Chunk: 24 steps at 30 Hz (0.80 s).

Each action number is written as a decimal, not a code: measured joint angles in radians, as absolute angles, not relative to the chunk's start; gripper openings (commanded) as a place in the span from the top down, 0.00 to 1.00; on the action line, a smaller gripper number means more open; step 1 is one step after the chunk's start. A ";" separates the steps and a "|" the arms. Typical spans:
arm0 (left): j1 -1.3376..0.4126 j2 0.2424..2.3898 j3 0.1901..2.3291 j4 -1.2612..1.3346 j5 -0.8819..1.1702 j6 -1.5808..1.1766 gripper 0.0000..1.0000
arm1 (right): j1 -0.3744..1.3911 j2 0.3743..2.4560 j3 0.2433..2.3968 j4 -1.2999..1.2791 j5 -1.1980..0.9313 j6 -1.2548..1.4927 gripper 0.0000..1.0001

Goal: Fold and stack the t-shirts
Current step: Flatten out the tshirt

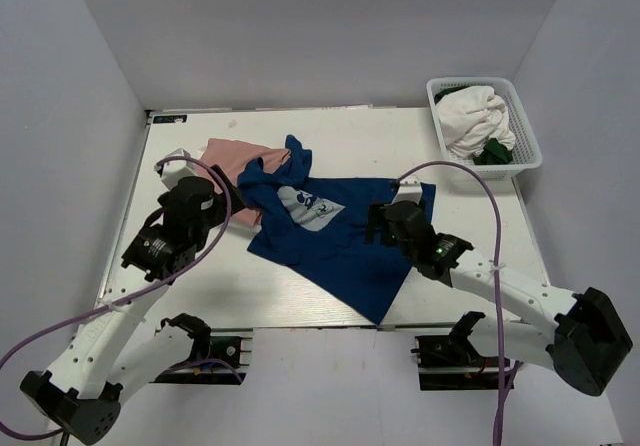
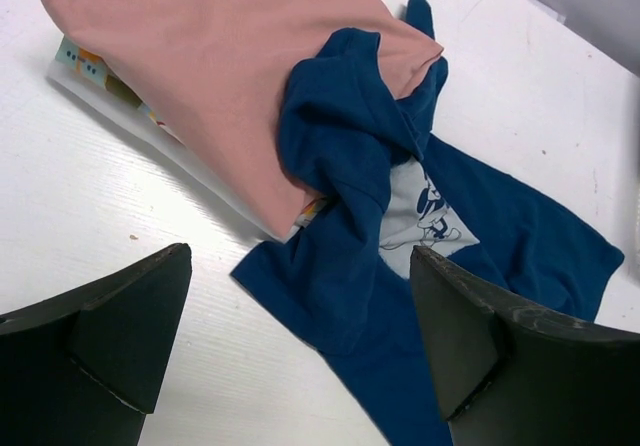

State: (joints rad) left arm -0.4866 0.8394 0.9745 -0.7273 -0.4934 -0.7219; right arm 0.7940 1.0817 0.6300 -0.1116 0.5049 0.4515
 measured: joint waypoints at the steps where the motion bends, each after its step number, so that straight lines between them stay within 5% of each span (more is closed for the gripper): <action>1: -0.486 0.842 0.974 -0.729 -0.495 -0.722 0.00 | 0.794 1.095 0.636 -0.106 0.490 0.447 0.10; 11: -0.487 0.859 0.936 -0.728 -0.497 -0.726 0.00 | 0.797 1.291 0.732 0.020 0.294 0.396 0.10; 24: -0.486 0.942 0.926 -0.714 -0.493 -0.726 0.00 | 0.819 1.914 1.191 0.076 0.075 0.338 0.10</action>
State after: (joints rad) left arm -0.4862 0.9417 0.9257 -0.7139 -0.4931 -0.7261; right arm 0.8188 1.9144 1.1908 0.0757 0.0753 0.3378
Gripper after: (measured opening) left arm 0.998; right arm 0.902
